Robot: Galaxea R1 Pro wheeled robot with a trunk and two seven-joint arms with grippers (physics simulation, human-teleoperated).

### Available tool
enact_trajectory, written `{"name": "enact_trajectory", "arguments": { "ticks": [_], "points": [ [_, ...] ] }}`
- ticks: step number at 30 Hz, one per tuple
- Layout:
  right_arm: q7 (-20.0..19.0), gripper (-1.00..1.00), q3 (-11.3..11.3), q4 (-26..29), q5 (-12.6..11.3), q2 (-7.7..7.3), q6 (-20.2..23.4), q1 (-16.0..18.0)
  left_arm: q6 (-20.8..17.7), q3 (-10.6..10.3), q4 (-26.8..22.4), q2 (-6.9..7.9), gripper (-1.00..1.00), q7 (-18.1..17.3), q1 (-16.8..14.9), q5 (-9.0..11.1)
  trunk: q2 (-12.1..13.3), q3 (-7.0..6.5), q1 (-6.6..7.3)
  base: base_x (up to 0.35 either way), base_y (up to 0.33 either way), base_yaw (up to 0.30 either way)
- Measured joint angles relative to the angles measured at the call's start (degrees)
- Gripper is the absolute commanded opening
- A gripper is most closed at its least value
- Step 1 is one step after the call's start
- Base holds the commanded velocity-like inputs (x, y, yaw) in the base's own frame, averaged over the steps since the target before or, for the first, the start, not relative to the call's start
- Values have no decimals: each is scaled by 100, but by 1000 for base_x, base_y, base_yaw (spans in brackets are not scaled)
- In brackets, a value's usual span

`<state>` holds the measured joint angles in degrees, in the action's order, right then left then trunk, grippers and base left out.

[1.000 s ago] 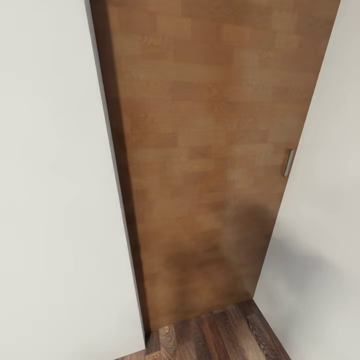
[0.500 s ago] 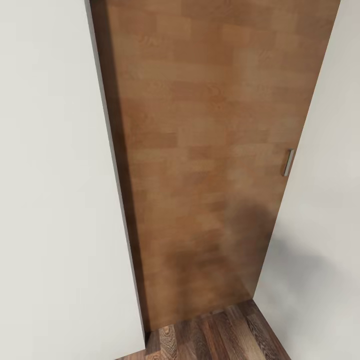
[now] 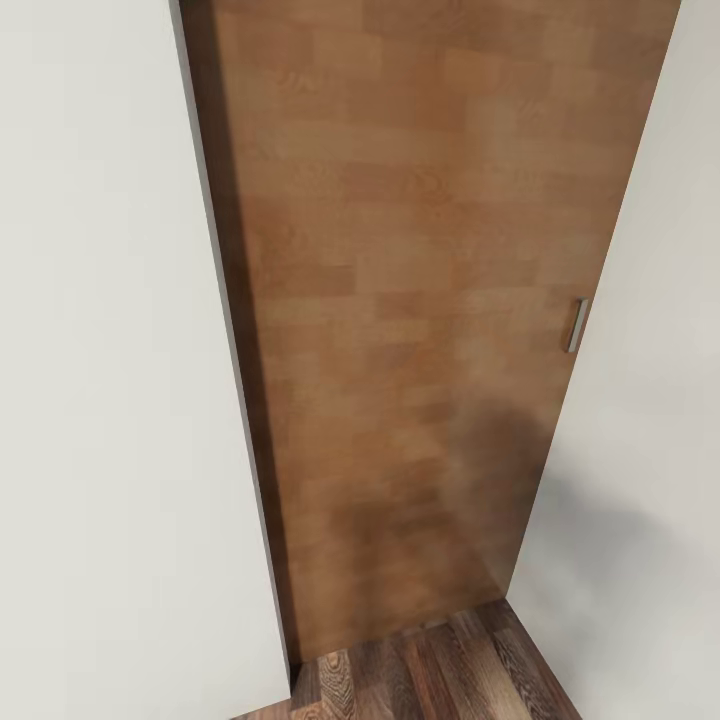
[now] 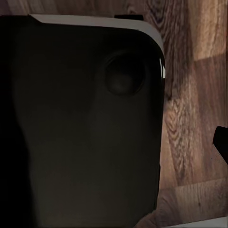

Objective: In the bedroom, move the book from the bed onto either nightstand, and place the two sandals side by side next to the bed.

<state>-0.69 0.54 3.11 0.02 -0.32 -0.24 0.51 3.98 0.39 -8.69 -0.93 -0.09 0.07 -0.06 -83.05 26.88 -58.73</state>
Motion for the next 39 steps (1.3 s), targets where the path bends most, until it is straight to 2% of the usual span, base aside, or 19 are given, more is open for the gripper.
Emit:
{"name": "enact_trajectory", "arguments": {
  "ticks": [7, 8, 10, 19, 25, 39],
  "points": [
    [5, 100, 15, 226, -8, -16, 0, 7, 61, 1, -230, 12, 100, 1, -19, -9, 0, 0, 0, 0, 0, 0],
    [5, 100, 16, 606, -9, -17, 0, 5, 61, 1, -623, 13, 100, 1, -19, -7, 0, 1, 0, 0, 0, 0],
    [5, 100, 13, 2138, -6, -19, 0, 23, 65, -1, -2424, 15, 100, 1, -26, 2, 0, -3, 0, 0, 0, 0],
    [-17, 100, 63, 2168, -24, -10, 0, 8, 64, -3, -2013, 7, 100, 1, -23, -10, 0, 0, 0, 0, 0, 0],
    [-18, 100, 191, 2166, -26, -8, 0, 8, 62, -7, -1966, 6, 100, 1, -23, -9, 0, 0, 0, 0, 0, 0],
    [-18, 100, 224, 2166, -26, 3, 0, 7, 62, -7, -1961, 6, 100, 1, -23, -9, 0, 0, 0, 0, 0, 13]
  ]
}}
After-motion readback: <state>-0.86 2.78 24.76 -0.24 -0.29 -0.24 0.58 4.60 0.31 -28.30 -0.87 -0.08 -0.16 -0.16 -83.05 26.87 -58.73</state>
